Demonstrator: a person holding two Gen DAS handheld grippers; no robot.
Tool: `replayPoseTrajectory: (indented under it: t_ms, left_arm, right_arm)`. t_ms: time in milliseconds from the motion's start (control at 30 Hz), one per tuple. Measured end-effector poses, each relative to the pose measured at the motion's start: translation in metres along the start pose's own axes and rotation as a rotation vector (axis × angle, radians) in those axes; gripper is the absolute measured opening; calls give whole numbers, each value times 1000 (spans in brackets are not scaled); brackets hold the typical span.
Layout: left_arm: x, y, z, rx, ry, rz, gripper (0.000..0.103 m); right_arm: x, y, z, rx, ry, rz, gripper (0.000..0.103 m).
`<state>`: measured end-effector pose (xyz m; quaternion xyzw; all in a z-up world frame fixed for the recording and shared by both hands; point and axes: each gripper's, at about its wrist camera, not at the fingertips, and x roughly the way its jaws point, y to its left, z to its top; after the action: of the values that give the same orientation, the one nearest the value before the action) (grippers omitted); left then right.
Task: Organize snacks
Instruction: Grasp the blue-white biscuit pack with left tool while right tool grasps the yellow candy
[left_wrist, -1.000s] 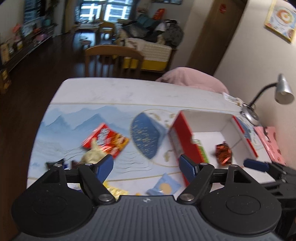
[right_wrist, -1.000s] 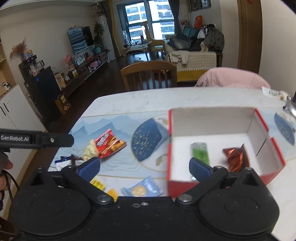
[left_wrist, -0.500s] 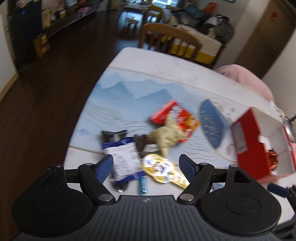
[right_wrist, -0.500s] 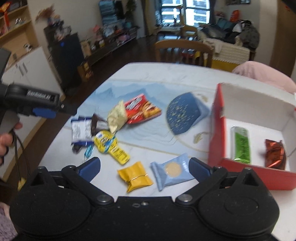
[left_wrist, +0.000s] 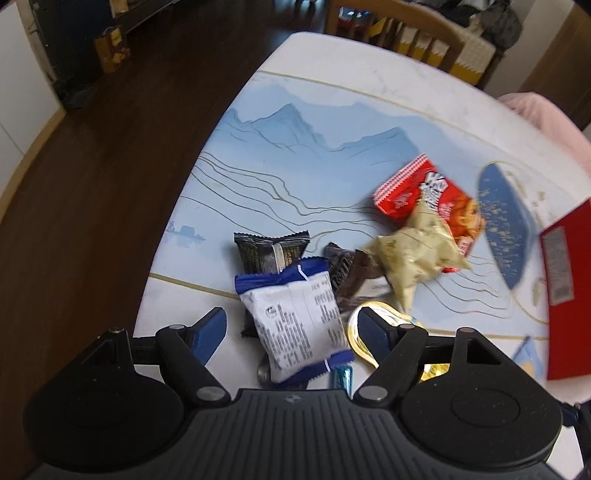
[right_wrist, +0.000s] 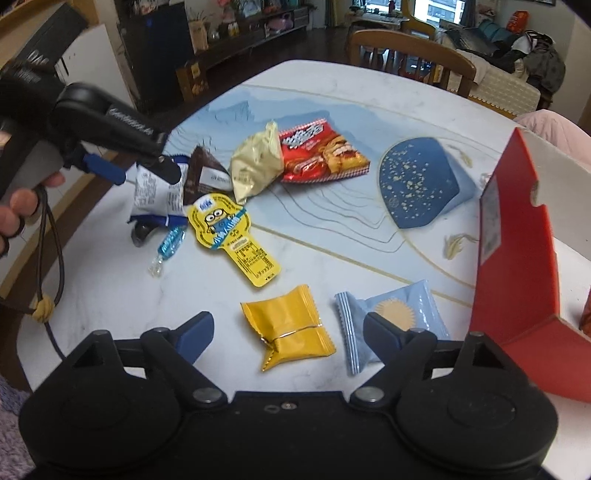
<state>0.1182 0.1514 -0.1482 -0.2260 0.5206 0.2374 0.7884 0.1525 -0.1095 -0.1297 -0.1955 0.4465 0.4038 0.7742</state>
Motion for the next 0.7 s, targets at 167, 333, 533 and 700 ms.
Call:
replayPoseTrajectory:
  t_ms: [167, 333, 533, 700]
  left_arm:
    - [12, -13, 8, 4, 12, 56, 78]
    - [25, -22, 10, 11, 41, 117, 78]
    - [34, -22, 11, -19, 63, 142, 78]
    - [37, -26, 14, -25, 70, 157, 78]
  right_arm:
    - [10, 0, 3, -18, 18, 0, 83]
    - [21, 0, 2, -45, 39, 1, 80]
    - [27, -1, 7, -83, 27, -10, 75]
    - [34, 8, 14, -173, 37, -5, 69]
